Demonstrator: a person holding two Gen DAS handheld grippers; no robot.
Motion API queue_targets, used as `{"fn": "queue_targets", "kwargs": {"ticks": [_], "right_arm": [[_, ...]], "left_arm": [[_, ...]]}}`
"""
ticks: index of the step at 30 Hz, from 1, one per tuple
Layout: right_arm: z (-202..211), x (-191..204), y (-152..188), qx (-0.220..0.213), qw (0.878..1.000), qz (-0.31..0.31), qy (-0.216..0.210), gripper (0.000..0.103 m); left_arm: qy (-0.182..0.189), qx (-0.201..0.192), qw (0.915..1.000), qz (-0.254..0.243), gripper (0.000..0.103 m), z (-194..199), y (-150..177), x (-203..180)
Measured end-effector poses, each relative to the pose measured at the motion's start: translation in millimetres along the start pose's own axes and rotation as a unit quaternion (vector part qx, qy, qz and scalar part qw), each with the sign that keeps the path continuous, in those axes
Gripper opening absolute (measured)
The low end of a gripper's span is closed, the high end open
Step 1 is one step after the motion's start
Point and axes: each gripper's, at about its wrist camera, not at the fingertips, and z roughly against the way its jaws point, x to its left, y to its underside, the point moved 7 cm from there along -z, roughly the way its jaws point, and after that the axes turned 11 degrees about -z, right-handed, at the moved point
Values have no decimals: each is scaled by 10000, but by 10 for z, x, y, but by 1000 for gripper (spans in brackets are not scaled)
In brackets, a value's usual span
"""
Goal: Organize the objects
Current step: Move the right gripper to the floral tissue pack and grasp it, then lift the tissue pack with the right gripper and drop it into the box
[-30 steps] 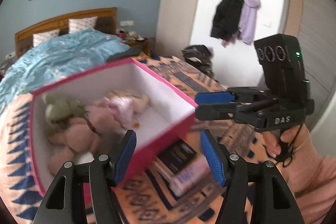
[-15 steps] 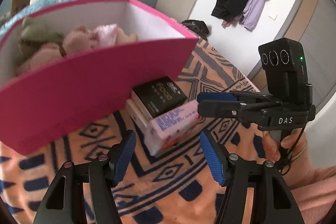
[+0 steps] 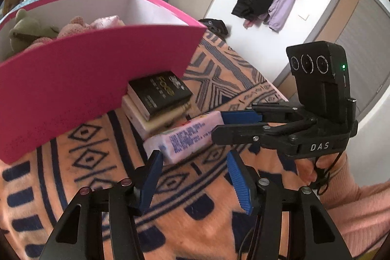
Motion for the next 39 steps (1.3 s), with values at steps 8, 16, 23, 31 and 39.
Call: {"fn": "queue_targets", "kwargs": {"ticks": [8,16,23,31,39], "right_arm": [[21,-56,168,201,9998,-8,-51,45],[-81,-169,157,259,9989,-320,-214,46],[-148,-165,223,312,9982,-434,-266,46],[-141,-132,241,270,9985,-408,-228,40],[-22,-4,201,95,9996,-221,-172,40]], "left_arm": [[-14,237,9994,269,55,-92,205,29],[-71,328,9986,405,53,-131,250,43],[-222,374,9981,440,46,-141,263,32],[-259,306,9983,414,44,-101,241,-10],[-372,106,9989,250,44,44,131,-68]]}}
